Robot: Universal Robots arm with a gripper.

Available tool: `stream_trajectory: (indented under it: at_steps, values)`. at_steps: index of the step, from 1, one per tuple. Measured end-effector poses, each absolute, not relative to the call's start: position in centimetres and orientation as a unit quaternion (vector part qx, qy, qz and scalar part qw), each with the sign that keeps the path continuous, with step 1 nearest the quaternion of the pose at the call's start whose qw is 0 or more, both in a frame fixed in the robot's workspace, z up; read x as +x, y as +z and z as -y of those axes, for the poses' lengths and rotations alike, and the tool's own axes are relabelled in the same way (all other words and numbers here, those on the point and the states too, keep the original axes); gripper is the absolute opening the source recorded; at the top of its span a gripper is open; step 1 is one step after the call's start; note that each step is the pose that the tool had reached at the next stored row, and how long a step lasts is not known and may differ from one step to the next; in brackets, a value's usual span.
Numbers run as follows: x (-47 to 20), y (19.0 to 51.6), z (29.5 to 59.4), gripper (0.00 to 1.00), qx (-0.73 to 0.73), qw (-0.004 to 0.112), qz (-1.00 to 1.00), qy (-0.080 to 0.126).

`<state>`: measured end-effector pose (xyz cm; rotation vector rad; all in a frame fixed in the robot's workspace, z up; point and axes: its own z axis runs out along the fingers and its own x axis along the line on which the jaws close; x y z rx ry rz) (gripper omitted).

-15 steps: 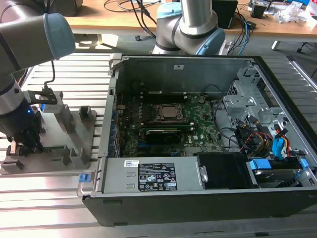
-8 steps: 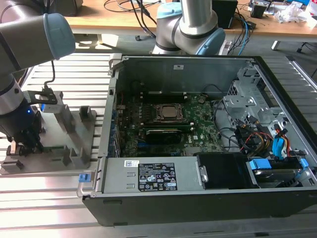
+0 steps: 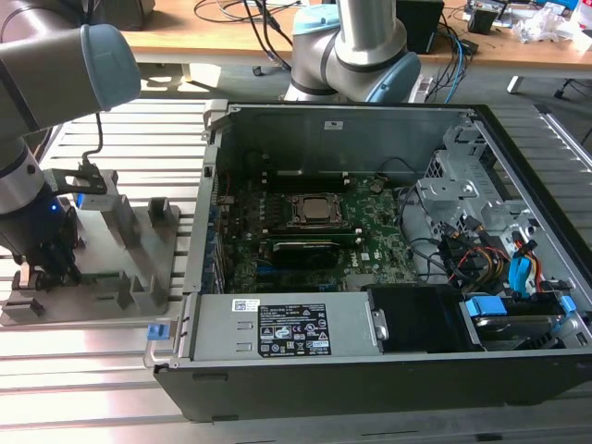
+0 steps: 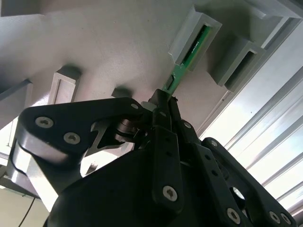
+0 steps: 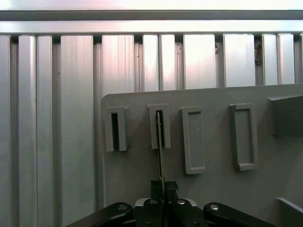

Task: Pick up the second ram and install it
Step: 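Pick up the second ram and move it above second insertion slot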

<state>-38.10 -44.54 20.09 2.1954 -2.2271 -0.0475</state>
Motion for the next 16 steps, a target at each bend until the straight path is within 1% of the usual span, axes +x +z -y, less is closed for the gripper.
stream_trajectory:
  at_steps: [16]
  values:
    - [-38.1,23.9,44.5,0.14,0.702,0.007,0.712,-0.015]
